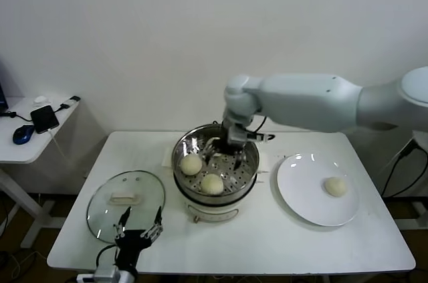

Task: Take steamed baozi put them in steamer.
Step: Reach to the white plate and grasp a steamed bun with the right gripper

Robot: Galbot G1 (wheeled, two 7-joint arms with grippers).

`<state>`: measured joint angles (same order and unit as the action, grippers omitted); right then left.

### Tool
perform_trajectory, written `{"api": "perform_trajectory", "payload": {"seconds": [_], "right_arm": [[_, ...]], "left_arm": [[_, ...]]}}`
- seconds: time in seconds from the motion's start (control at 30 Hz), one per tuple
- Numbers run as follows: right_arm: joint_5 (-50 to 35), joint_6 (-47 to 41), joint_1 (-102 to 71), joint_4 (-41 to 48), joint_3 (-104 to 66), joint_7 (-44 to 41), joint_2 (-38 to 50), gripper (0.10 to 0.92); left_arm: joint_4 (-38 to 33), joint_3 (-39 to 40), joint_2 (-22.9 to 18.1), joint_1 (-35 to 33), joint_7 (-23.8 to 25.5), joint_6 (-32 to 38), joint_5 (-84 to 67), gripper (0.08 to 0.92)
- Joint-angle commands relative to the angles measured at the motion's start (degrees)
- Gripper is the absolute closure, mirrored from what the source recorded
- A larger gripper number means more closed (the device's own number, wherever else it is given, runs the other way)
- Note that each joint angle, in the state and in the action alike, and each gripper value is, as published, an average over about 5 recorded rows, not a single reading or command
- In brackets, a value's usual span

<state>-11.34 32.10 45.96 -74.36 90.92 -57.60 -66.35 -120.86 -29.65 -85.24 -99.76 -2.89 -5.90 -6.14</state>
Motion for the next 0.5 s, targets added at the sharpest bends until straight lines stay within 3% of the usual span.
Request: {"api": "perform_trajectory", "payload": {"seconds": [0.03, 0.13, 0.27, 0.5], "right_arm": [[-21.49, -16.92, 15.33, 2.24, 14.09, -5.36, 19.10, 0.203], [-20.01, -25.12, 15.59, 1.45, 17.49, -5.77, 26.23, 0.203], [-13.78, -29.74, 9.12, 1.62, 16.87, -5.86, 33.83, 0.203], [-3.52, -33.50, -14.85, 7.66, -2.32, -4.93, 38.65, 0.203]], "left_arm": [[-0.02, 0.07, -0.02, -0.03, 0.03, 0.03, 0.04, 0.177], [0.11, 0.03, 0.15, 0.06, 0.02, 0.08, -0.02, 0.177], [0.38, -0.03, 0.27, 0.29, 0.03, 0.04, -0.08, 0.177], [0.40, -0.13, 0.29, 0.12, 0.16, -0.01, 0.00, 0.177]]}}
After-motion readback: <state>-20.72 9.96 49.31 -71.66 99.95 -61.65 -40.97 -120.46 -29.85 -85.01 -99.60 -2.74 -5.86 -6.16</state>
